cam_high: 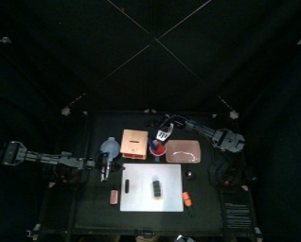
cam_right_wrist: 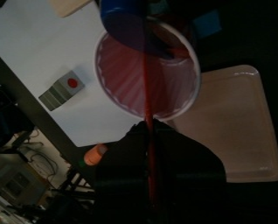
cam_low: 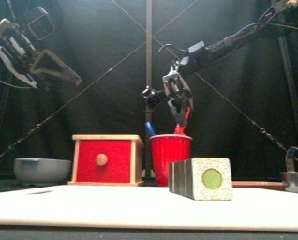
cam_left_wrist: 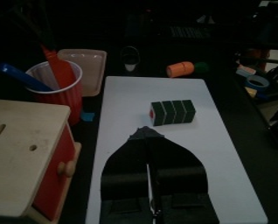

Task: Place sushi on board then cut the sushi with the knife then place the pieces on the plate
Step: Grasp knife edge with left hand

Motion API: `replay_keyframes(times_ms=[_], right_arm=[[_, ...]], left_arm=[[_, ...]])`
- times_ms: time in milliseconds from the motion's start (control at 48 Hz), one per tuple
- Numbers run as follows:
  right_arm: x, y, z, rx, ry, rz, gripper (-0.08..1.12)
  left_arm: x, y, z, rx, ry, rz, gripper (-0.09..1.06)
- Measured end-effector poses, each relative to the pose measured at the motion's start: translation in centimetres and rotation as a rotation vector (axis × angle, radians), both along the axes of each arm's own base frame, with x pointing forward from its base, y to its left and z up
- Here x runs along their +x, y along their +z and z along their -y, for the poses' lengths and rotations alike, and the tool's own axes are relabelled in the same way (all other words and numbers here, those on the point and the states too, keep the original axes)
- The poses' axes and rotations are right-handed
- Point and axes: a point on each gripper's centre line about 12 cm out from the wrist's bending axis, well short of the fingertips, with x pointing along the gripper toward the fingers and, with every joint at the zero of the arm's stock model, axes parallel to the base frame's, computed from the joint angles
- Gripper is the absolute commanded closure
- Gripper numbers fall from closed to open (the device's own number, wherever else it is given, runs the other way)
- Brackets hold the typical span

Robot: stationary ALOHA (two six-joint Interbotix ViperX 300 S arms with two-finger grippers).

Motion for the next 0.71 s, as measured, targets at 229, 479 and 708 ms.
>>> replay_keyframes(times_ms=[229, 479, 708], right_arm=[[0.1, 1.6, 0.0, -0.008, 0.008, 0.022, 0.74], [-0.7, 5.5, -0.7, -0.038, 0.008, 0.071, 0.74], [-2.2, 9.2, -1.5, -0.089, 0.008, 0.136, 0.74]], left_arm=[[0.0, 0.1, 0.0, 0.000, 0.002, 0.002, 0.99], [0.0, 0.0, 0.0, 0.000, 0.002, -0.002, 0.99], [0.0, 0.0, 0.0, -0.001, 0.002, 0.000, 0.99]])
